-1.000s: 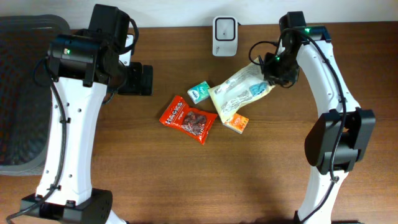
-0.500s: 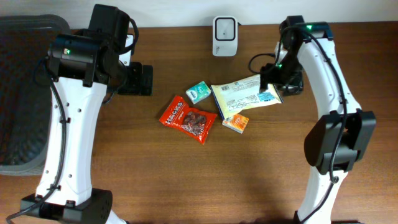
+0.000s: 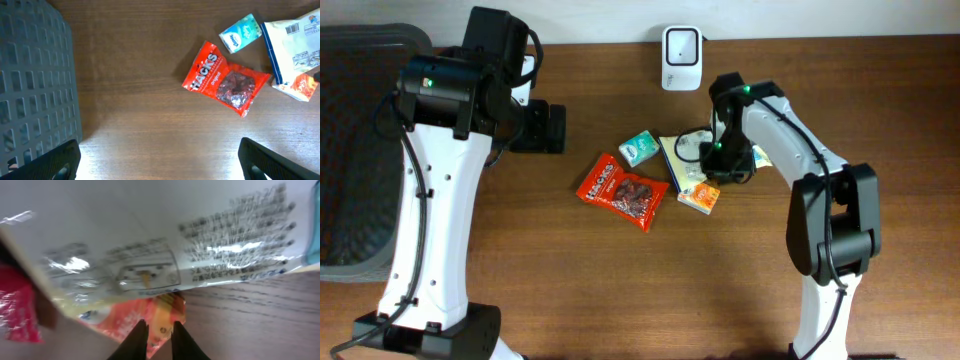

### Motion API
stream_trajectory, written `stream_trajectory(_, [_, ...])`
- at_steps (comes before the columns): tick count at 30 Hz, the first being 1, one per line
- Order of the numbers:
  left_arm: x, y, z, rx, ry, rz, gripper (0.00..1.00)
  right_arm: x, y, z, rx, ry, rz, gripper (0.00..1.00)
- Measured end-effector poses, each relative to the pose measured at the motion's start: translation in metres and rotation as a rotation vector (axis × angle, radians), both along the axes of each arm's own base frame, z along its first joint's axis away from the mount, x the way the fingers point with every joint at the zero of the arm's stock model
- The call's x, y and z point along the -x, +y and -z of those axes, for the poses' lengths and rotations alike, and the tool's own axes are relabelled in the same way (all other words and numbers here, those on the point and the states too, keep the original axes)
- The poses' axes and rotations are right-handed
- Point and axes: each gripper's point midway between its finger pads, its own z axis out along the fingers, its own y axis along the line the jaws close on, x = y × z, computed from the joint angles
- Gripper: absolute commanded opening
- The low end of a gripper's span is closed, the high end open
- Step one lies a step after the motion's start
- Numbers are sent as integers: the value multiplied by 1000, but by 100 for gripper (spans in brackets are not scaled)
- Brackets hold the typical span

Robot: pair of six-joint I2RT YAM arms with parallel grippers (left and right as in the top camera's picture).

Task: Scan the item barcode

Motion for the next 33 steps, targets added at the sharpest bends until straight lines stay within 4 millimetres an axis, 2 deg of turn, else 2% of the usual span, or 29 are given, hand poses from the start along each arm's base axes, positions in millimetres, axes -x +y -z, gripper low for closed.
stream_trajectory(5, [0,0,0,0,0,0,99,9,0,17,2,23,28,13])
stream_trajectory(8, [0,0,0,0,0,0,99,17,10,20,-34,51,28,13])
stream_trajectory(11, [0,0,0,0,0,0,99,35,33,15,-123,103,-43,12])
stream_trajectory(14, [0,0,0,0,0,0,99,60,64,7,-218,171,-135,9])
stream_trajectory(18, [0,0,0,0,0,0,99,83,90,1,-266,219,-214,9])
stream_trajectory(20, [0,0,0,0,0,0,99,86,100,-6,-279,223,-242,10])
stream_trajectory(21, [0,0,0,0,0,0,99,81,102,-12,-281,207,-249,12])
stream_trajectory(24, [0,0,0,0,0,0,99,46,107,-38,-291,86,-257,14])
stream_trajectory(26, [0,0,0,0,0,0,99,15,110,-59,-311,-28,-254,14])
stream_trajectory(28, [0,0,0,0,0,0,99,-24,113,-77,-340,-186,-252,14])
stream_trajectory(30, [0,0,0,0,0,0,99,-53,114,-86,-355,-306,-251,13])
stream_trajectory(33, [0,0,0,0,0,0,99,-79,110,-86,-296,-403,-200,21])
